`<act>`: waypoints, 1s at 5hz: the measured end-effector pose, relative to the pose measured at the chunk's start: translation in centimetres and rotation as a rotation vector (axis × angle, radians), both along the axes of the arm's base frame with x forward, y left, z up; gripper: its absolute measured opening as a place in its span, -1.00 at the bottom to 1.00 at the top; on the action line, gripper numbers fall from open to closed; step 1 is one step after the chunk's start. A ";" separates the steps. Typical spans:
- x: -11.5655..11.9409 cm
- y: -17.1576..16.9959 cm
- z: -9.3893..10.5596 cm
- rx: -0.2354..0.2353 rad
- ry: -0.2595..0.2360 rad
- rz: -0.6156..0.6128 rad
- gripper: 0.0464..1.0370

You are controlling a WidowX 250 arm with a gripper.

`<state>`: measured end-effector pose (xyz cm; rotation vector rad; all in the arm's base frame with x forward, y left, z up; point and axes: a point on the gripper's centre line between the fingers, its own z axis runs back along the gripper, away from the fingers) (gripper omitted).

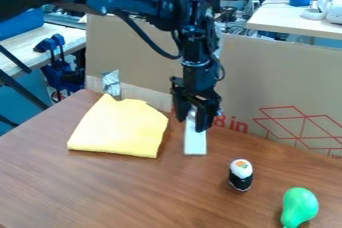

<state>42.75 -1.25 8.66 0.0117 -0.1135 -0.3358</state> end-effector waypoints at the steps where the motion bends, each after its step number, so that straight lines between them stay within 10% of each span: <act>1: -0.5 0.6 -0.1 -0.001 0.034 0.027 0.95; 3: -2.0 1.1 3.9 -0.082 0.009 0.027 0.94; 5: -11.1 1.5 5.8 0.191 0.199 0.022 0.94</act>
